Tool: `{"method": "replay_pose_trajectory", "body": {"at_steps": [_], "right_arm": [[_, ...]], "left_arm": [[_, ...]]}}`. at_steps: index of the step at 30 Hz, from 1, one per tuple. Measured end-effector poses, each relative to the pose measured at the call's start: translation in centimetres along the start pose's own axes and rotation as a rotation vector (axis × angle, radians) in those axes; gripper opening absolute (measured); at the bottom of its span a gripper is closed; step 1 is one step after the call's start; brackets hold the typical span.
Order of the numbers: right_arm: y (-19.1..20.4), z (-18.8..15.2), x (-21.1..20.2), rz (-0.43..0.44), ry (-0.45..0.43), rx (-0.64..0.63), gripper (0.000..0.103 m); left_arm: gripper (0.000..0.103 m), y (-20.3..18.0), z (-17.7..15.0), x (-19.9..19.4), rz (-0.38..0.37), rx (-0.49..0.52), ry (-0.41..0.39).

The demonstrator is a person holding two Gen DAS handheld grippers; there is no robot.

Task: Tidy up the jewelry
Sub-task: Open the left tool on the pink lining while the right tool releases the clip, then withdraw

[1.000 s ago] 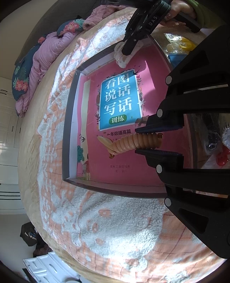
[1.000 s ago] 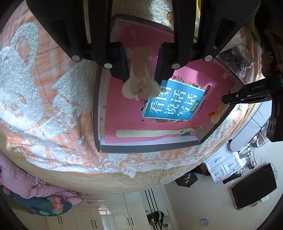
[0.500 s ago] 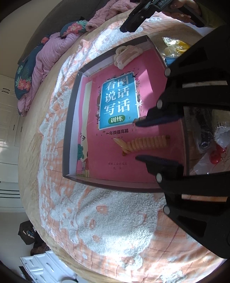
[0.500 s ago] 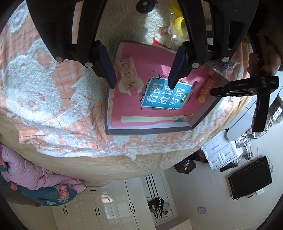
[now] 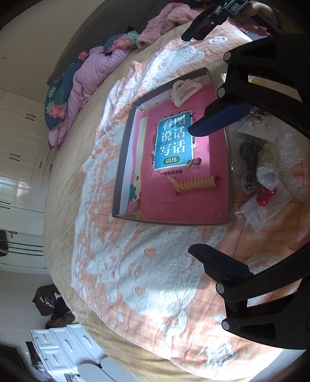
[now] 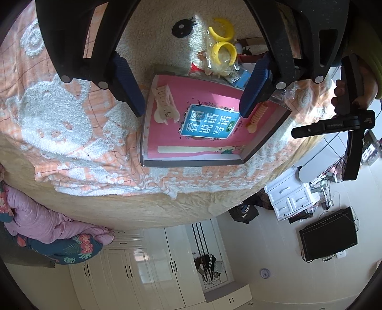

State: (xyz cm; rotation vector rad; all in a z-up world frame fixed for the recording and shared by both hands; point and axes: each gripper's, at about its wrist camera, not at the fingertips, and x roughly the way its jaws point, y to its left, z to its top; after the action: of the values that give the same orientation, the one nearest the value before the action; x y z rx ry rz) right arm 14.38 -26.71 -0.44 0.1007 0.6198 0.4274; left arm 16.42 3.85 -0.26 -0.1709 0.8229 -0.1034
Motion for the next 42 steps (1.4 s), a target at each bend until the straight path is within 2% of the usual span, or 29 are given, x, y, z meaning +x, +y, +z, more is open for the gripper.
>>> {"method": "replay_pose_trajectory", "body": {"at_steps": [11, 21, 33, 42], "right_arm": [[1.5, -0.5, -2.2, 0.001, -0.009, -0.029, 0.083], [2.5, -1.9, -3.2, -0.002, 0.019, -0.051, 0.087], [4.0, -4.0, -2.9, 0.002, 0.081, -0.07, 0.087], [4.8, -5.5, -2.5, 0.007, 0.124, -0.083, 0.087]], "left_arm": [[0.09, -0.3, -1.0, -3.5, -0.004, 0.001, -0.045], [0.091, -0.5, -2.3, -5.1, -0.002, 0.011, -0.052], [0.091, -0.4, -4.0, -5.7, 0.005, 0.026, -0.033], [0.091, -0.5, -6.3, -4.9, 0.01, 0.045, 0.02]]}}
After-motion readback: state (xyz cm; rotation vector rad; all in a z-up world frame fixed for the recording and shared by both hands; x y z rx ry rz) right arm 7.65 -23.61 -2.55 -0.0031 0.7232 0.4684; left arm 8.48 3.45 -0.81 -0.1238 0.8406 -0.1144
